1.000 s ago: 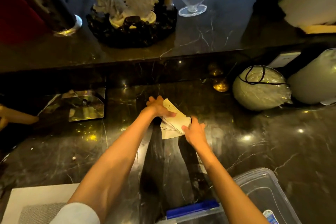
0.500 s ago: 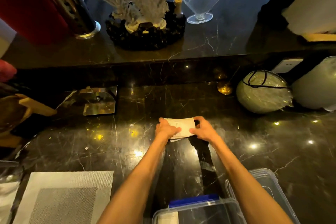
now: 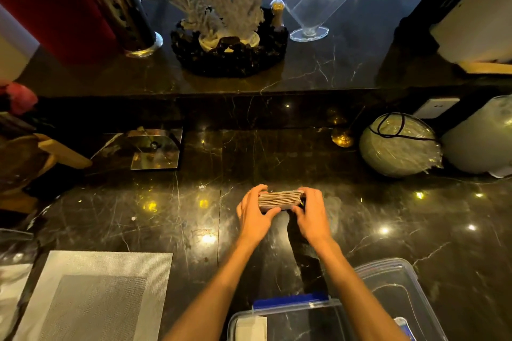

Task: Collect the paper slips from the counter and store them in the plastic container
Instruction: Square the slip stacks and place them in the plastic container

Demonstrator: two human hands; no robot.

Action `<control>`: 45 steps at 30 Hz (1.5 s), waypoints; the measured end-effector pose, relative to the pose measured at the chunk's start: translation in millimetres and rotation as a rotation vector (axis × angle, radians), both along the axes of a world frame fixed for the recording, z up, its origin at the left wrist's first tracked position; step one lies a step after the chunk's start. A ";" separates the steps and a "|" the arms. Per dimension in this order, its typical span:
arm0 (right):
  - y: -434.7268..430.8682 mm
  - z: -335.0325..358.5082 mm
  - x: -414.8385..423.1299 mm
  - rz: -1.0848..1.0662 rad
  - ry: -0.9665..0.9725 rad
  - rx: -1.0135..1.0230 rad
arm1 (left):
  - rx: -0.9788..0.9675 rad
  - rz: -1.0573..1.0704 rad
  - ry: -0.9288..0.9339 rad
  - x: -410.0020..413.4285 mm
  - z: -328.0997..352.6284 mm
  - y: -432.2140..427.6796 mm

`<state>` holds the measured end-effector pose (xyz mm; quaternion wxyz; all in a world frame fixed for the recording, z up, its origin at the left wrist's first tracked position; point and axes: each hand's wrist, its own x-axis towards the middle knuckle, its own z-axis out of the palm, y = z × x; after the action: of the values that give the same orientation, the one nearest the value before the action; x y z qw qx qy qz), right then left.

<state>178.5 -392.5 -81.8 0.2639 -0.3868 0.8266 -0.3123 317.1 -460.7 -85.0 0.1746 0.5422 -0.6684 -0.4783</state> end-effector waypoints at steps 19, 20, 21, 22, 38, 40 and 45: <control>-17.2 -21.7 36.2 -0.260 -0.316 -0.305 | 0.028 0.365 0.201 -26.0 -31.8 8.9; -21.6 -22.7 38.0 -0.296 -0.299 -0.310 | -0.012 0.375 0.209 -27.2 -35.0 9.4; -25.4 -23.8 39.4 -0.327 -0.286 -0.314 | -0.047 0.383 0.235 -27.1 -37.8 9.8; -27.5 -25.8 40.3 -0.347 -0.268 -0.325 | -0.069 0.387 0.277 -25.9 -40.5 10.0; -30.3 -36.9 27.7 -0.312 -0.373 -0.298 | -0.041 0.301 0.337 -28.3 -44.3 -8.2; -32.1 -36.5 29.1 -0.298 -0.364 -0.288 | -0.024 0.260 0.356 -25.2 -44.3 -9.6; -29.1 -37.7 29.8 -0.290 -0.333 -0.309 | -0.027 0.266 0.353 -26.4 -45.8 -8.4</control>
<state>208.3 -421.6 -119.6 0.2863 -0.2432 0.7612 -0.5287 290.7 -469.1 -130.8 0.3576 0.5313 -0.5562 -0.5295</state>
